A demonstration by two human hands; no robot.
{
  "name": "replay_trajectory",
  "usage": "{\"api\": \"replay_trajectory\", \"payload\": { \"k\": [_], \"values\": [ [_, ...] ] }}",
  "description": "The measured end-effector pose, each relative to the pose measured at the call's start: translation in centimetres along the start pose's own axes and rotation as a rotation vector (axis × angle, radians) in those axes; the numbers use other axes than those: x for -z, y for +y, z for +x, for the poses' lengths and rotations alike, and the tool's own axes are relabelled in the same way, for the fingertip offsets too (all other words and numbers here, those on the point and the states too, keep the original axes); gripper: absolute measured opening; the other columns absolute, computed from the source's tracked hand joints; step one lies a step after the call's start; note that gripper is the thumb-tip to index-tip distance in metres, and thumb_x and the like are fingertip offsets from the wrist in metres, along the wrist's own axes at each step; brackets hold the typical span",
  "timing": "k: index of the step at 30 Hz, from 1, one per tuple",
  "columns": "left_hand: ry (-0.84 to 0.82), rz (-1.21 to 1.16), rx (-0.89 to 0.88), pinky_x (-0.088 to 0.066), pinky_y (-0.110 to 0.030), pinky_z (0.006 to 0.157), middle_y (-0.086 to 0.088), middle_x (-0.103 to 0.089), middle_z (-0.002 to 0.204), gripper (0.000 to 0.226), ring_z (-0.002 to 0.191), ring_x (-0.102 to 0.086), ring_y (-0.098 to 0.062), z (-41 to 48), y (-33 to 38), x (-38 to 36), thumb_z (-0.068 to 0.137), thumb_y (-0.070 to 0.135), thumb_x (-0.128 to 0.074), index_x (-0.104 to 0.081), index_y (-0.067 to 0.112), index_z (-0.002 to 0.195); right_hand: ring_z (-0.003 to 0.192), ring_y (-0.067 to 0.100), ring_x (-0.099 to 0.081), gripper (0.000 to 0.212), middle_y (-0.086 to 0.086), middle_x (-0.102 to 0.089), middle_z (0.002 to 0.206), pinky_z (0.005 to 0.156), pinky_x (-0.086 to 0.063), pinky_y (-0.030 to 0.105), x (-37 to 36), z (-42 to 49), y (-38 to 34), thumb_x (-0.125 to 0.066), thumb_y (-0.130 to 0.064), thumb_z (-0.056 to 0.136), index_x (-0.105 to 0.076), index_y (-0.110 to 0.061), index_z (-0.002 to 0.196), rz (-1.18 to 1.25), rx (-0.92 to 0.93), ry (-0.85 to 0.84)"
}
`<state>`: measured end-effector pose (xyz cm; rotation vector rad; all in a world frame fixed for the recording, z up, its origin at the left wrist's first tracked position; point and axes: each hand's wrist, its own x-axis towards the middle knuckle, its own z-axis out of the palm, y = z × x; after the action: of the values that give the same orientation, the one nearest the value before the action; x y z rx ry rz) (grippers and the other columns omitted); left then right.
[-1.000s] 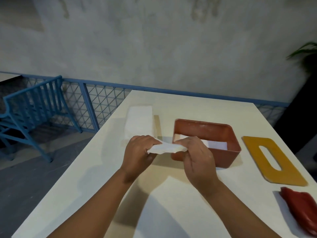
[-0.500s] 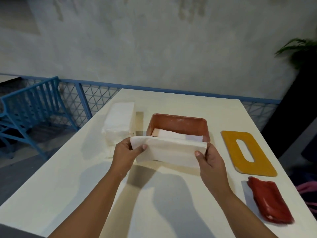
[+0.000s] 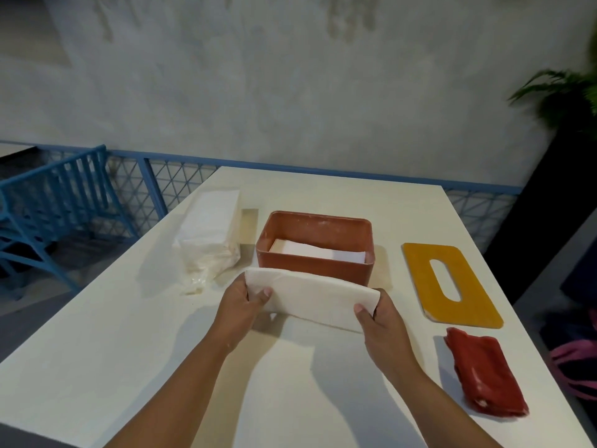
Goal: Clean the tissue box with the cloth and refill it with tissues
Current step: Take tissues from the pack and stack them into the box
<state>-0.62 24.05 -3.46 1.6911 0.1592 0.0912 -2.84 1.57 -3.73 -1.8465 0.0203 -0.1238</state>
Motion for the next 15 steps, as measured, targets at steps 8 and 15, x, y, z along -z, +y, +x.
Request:
{"api": "replay_trajectory", "payload": {
  "k": [8, 15],
  "values": [
    [0.069, 0.168, -0.046, -0.047, -0.017, 0.068, 0.007, -0.062, 0.095, 0.03, 0.094, -0.061, -0.02, -0.4, 0.6, 0.4, 0.082, 0.003, -0.067, -0.052, 0.02, 0.102, 0.088, 0.01, -0.06, 0.022, -0.006, -0.06, 0.097, 0.075, -0.051, 0.017, 0.3, -0.1, 0.4, -0.062, -0.018, 0.089, -0.05, -0.026, 0.105, -0.118, -0.023, 0.123],
    [0.318, 0.226, -0.355, -0.046, -0.007, 0.062, 0.007, -0.059, 0.084, 0.052, 0.077, -0.059, -0.003, 2.1, 8.0, -0.5, 0.081, 0.004, -0.069, -0.033, 0.021, 0.115, 0.063, 0.016, -0.05, 0.042, 0.004, -0.05, 0.073, 0.061, -0.044, 0.023, 2.1, 3.6, -5.9, -0.068, 0.002, 0.081, -0.038, -0.027, 0.084, 0.122, 0.313, 0.372]
  ]
}}
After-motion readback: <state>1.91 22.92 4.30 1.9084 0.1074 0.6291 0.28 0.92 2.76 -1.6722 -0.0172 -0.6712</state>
